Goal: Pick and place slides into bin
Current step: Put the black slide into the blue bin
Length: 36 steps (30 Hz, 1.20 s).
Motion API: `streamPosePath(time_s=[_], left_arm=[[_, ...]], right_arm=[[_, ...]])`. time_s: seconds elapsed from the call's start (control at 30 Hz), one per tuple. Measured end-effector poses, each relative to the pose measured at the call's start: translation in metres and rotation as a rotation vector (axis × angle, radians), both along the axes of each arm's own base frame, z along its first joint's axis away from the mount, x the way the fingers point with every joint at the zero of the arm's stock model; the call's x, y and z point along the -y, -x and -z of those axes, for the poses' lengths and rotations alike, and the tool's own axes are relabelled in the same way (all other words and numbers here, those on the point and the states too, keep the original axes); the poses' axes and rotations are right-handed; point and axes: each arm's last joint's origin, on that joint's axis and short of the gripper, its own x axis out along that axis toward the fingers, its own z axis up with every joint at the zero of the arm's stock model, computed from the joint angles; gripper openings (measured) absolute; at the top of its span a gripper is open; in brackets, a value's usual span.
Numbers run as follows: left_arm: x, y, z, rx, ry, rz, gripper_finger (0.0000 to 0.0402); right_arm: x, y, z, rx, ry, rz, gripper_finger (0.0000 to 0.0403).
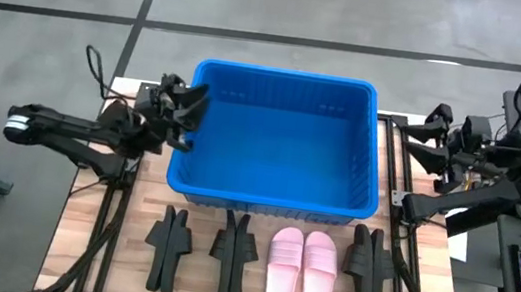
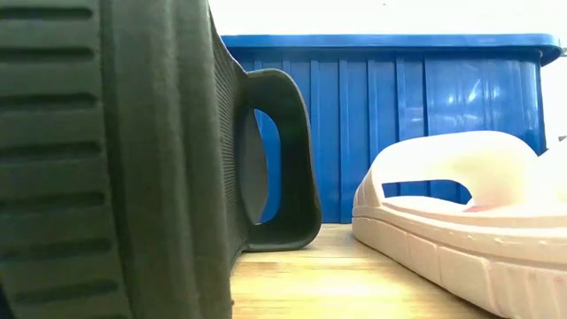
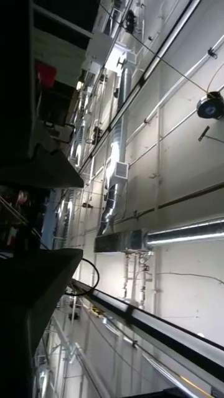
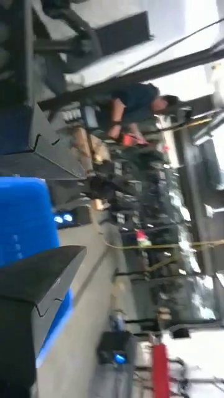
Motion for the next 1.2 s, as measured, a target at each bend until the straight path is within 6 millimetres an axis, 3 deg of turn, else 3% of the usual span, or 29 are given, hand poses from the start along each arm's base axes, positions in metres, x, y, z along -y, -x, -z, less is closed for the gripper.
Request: streamPosePath(time_s=[0.1,0.27,0.43,0.8,1.2], left_arm=[[0.000,-0.010,-0.012,0.016,-0.001,-0.002,0.0154],[-0.001,-0.013,-0.018,-0.022,-0.019,-0.023,0.0154],[0.000,-0.005,-0.016,-0.093,0.020,0.027,0.0154],[0.002,0.020,-0.015,-0.244,0.116,0.187,0.0154],[0.002,0.003,-0.003,-0.308,0.165,0.217,0.0154]], right_arm=[[0.000,0.002,-0.011,-0.012,-0.133,-0.034,0.0173],[-0.003,-0.001,-0.015,-0.078,-0.209,-0.111,0.0173],[-0.007,-0.018,-0.010,-0.143,-0.263,-0.126,0.0173],[-0.018,-0.056,0.023,-0.517,-0.390,-0.166,0.0173],[-0.040,-0.083,0.019,-0.606,-0.457,-0.285,0.0173]])
